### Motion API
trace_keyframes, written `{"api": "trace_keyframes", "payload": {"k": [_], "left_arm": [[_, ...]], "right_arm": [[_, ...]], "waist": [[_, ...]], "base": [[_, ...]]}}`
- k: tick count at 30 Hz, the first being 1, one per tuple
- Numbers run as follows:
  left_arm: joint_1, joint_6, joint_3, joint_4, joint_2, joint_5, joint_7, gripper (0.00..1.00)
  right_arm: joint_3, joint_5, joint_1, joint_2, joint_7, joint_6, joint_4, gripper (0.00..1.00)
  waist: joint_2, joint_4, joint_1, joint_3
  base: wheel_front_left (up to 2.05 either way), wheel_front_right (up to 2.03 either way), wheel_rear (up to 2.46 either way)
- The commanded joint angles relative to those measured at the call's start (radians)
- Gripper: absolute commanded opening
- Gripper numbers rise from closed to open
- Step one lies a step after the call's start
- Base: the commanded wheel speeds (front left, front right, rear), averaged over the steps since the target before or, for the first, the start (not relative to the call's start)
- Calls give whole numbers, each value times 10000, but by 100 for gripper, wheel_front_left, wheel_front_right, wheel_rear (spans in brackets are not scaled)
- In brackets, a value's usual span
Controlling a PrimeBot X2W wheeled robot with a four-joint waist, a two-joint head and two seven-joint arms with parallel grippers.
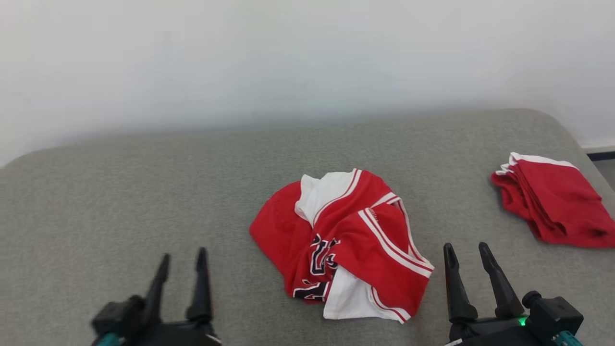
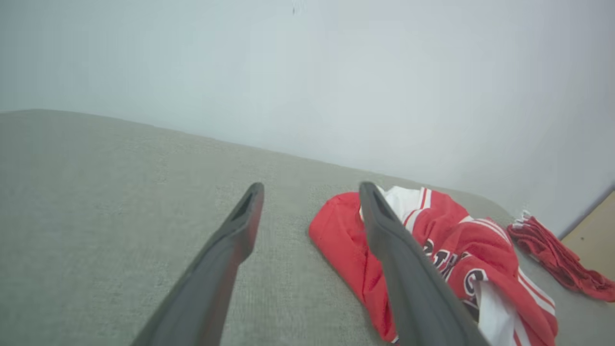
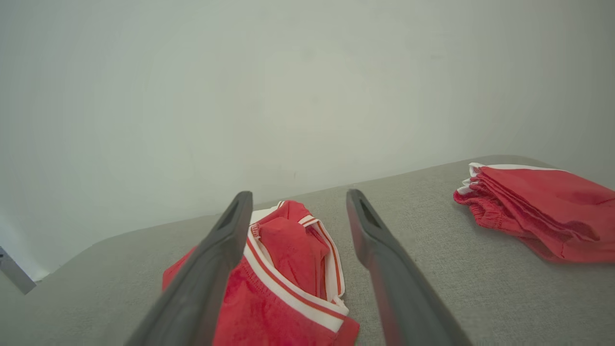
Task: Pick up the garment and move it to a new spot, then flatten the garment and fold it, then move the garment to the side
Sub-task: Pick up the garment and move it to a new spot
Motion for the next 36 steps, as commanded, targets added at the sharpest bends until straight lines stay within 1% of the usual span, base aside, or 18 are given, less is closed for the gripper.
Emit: {"api": "trace_keyframes", "payload": {"k": [1,3,6,10,11,13,17,25,36], "left_arm": [[458,23,656,-625,-166,311,-62,100],[1162,-130,1363,-1271,-401,791,-47,100],[1915,-494,2121,-1842,-678,1504,-54,100],[2751,-1059,3018,-2173,-1037,2248,-56,100],[3032,-1329,3302,-2103,-1136,2617,-57,100],[3227,-1513,3479,-1944,-1182,3055,-57,100],[3523,-1699,3812,-1749,-1257,3701,-58,100],[3719,-1881,4208,-1694,-1369,4212,-59,100],[3532,-2058,4334,-1588,-1436,4266,-59,100]], "right_arm": [[-109,63,137,34,-93,-21,126,100],[-214,100,171,32,-149,-21,287,100],[-191,132,213,34,-205,-21,557,100],[-143,85,293,31,-292,-21,925,100],[-163,84,343,31,-353,-21,1098,100],[-146,53,368,34,-367,-21,1247,100],[-110,-6,464,31,-411,-21,1470,100],[-126,-266,558,32,-317,-21,1648,100],[-96,-285,495,32,-293,-21,1609,100]], "waist": [[0,401,0,-168],[0,524,0,-184],[0,623,0,-212],[0,670,0,-247],[0,691,0,-268],[0,693,0,-287],[0,642,0,-305],[0,644,0,-293],[0,624,0,-234]], "base": [[0,0,0],[0,0,0],[0,0,0],[0,0,0],[0,0,0],[0,0,0],[0,0,0],[0,0,0],[0,0,0]]}}
